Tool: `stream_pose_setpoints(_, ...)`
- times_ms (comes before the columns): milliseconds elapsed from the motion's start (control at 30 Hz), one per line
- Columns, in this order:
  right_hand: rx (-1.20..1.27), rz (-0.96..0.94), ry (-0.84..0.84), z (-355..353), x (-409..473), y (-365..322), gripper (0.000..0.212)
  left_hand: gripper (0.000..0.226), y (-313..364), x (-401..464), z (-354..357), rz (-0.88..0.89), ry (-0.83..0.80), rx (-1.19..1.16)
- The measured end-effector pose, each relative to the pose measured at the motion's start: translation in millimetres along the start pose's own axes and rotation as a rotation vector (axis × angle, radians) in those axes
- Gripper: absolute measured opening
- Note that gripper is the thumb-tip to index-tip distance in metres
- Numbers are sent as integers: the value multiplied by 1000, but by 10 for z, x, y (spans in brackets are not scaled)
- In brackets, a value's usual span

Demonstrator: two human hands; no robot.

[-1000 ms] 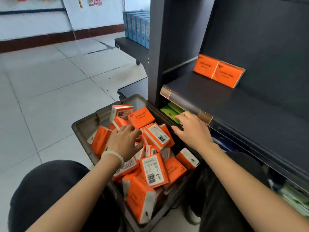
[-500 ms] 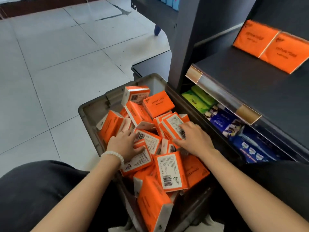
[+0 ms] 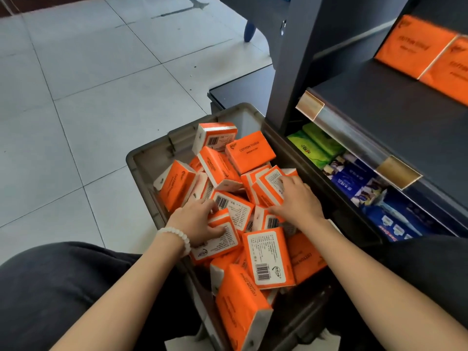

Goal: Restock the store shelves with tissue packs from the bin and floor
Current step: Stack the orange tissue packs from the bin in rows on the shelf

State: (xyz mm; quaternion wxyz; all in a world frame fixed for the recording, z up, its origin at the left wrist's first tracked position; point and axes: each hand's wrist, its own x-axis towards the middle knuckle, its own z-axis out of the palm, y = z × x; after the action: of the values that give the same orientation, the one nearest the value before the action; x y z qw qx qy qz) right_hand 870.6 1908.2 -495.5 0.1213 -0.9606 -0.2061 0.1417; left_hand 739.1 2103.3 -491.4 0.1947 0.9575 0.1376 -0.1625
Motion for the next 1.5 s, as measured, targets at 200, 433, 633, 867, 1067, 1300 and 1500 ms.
stream_pose_setpoints(200, 47, -79, 118, -114, -119, 60, 70, 55, 6, -78, -2, 10, -94, -36)
stream_pose_setpoints(433, 203, -110, 180, -346, -237, 127, 54, 49, 195, -121, -144, 101, -15, 21)
stream_pose_setpoints(633, 378, -71, 160, -894, -362, 231, 52, 48, 494, -166, -525, 129, 165, -38)
stream_pose_setpoints(867, 432, -94, 326, -1881, -695, 678, 45, 43, 1435, -2, -1131, 281, 276, -108)
stream_pose_setpoints(1067, 389, 2, 445, -2538, -968, 1306, 43, 46, 2350, 347, -1418, 432, 333, -49)
stream_pose_setpoints(1300, 376, 170, 413, -2750, -968, 1986, 47, 50, 3279, 851, -1376, 547, 454, 106)
stream_pose_setpoints(1500, 347, 229, 425, -2710, -846, 2370, 47, 51, 3718, 1201, -1220, 593, 458, 229)
